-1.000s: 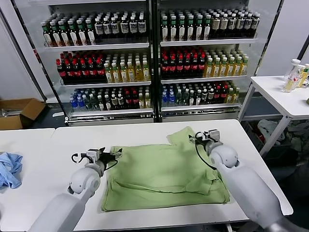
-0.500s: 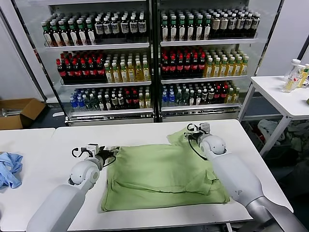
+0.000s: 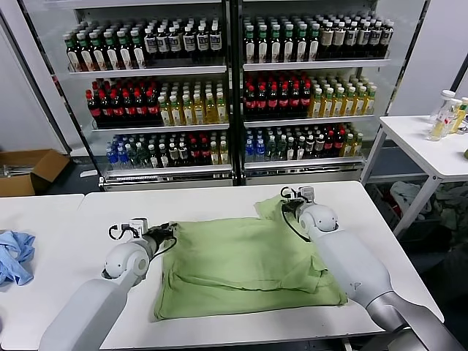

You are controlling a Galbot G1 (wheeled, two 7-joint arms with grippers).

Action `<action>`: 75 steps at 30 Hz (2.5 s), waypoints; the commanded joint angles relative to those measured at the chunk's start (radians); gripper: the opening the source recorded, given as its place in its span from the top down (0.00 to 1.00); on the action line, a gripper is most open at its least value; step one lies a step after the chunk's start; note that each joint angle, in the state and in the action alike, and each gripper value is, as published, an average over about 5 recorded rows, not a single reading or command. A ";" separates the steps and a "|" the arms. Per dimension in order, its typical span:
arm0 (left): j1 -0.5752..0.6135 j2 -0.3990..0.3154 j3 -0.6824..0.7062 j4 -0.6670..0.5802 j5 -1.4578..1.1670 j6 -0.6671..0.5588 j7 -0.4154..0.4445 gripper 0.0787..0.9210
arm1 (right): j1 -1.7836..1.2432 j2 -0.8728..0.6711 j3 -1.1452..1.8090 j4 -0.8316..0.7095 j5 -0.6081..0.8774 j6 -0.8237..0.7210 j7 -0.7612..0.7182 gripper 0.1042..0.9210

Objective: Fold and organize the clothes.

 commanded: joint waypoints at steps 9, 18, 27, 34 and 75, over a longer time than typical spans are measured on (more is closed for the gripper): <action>0.070 0.023 -0.083 -0.116 -0.155 -0.087 0.027 0.99 | -0.080 -0.074 0.047 0.265 0.012 0.055 0.006 1.00; 0.180 0.067 -0.156 -0.271 -0.217 -0.095 0.022 0.99 | -0.239 -0.190 0.176 0.517 0.065 0.033 0.031 1.00; 0.315 0.103 -0.224 -0.394 -0.251 -0.091 0.018 0.99 | -0.477 -0.302 0.343 0.771 0.104 0.014 0.055 1.00; 0.437 0.125 -0.271 -0.482 -0.244 -0.082 0.020 0.99 | -0.720 -0.351 0.494 0.943 0.132 0.002 0.069 1.00; 0.677 -0.043 -0.185 -0.597 0.403 -0.198 -0.133 0.48 | -1.152 -0.262 0.683 1.182 -0.072 0.052 0.059 0.38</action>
